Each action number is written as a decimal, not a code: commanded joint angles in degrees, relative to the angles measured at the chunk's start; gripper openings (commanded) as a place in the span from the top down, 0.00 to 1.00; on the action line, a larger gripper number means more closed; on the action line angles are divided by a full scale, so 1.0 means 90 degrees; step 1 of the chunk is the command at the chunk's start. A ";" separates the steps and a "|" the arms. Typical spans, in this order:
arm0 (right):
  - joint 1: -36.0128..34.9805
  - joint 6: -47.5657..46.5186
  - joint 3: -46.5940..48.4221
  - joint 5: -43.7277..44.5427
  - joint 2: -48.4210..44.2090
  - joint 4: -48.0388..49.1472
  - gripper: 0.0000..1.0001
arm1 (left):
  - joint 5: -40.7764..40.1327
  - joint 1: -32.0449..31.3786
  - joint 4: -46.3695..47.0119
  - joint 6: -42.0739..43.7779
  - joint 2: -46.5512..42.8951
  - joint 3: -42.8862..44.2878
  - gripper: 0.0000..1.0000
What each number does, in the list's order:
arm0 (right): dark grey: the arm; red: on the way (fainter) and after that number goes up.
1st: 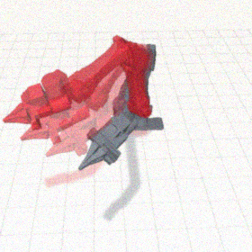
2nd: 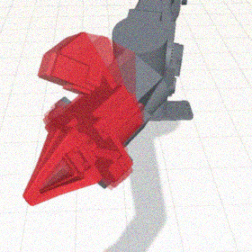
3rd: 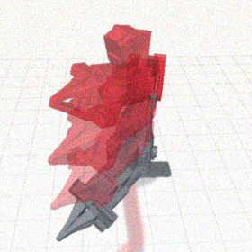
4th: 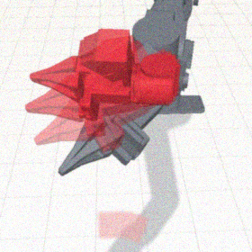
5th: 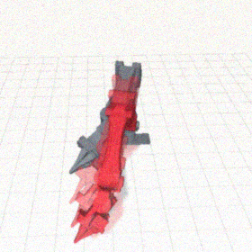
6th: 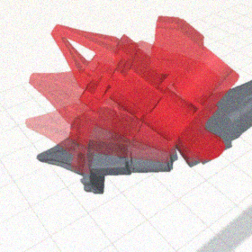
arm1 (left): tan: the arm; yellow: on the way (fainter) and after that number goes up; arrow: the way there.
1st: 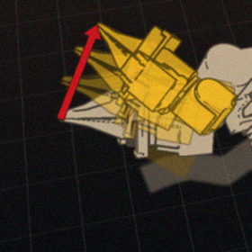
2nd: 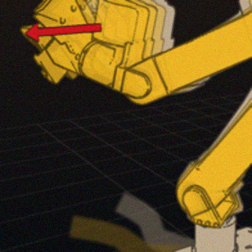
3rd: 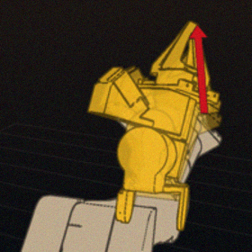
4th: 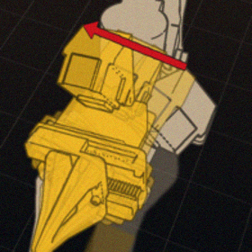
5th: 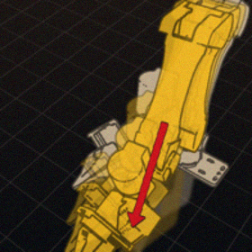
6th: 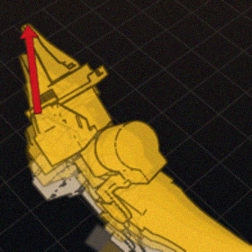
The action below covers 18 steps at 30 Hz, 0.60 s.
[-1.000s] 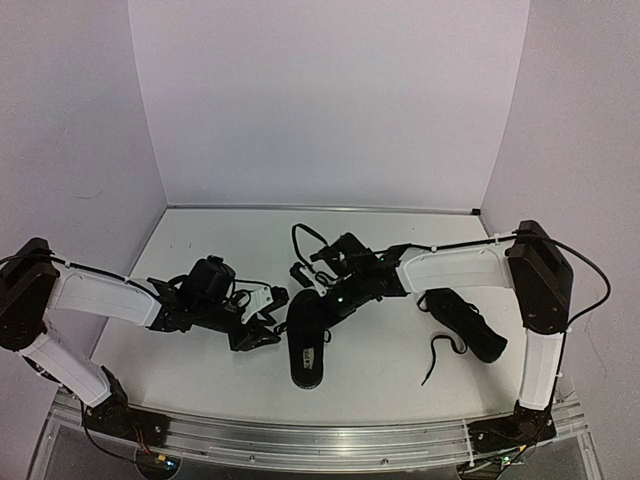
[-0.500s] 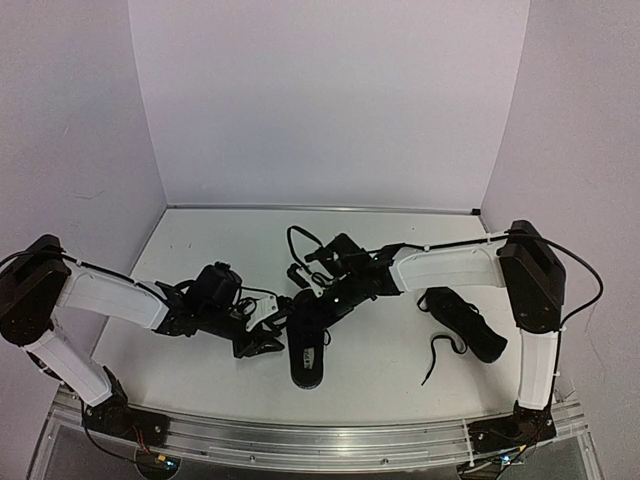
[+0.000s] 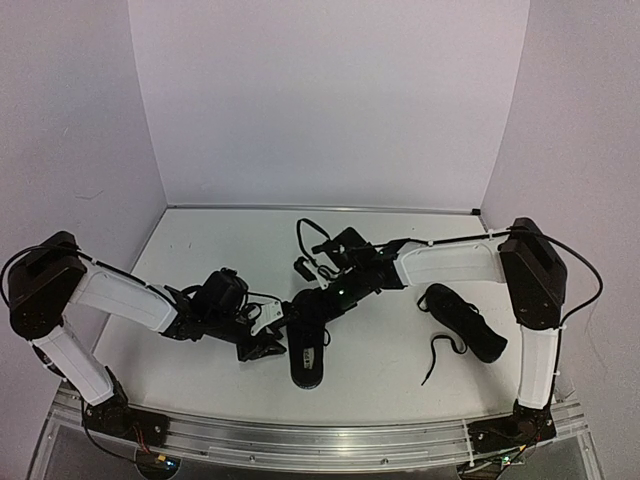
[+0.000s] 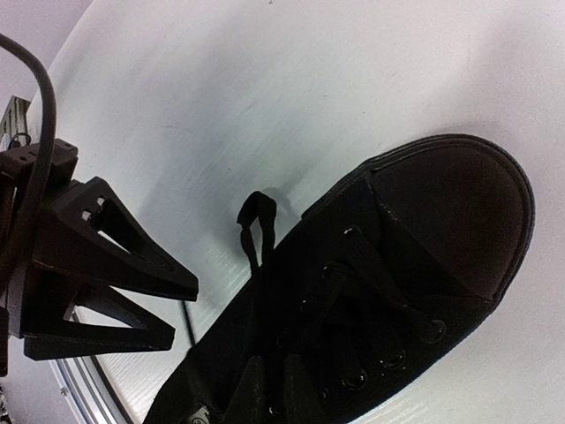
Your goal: Tie the shoes
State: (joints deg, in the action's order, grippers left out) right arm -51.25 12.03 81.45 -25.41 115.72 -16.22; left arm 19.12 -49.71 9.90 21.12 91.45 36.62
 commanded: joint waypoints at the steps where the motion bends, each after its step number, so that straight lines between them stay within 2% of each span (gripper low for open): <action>1: 0.0057 0.0074 -0.0008 -0.0220 -0.0129 0.0193 0.96 | -0.0132 -0.0013 0.0699 0.0001 0.0106 0.0027 0.65; 10: 0.0056 0.0040 -0.0076 -0.0327 -0.0152 0.0221 0.98 | -0.0297 -0.0017 0.0993 -0.0005 0.0341 0.0214 0.61; 18: 0.0061 0.0022 -0.0109 -0.0321 -0.0162 0.0220 0.98 | -0.0395 -0.0021 0.1110 -0.0114 0.0096 0.0225 0.56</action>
State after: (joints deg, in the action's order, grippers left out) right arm -50.65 12.32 80.99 -27.90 115.72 -15.34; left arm 15.95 -49.71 17.01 20.94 94.19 36.77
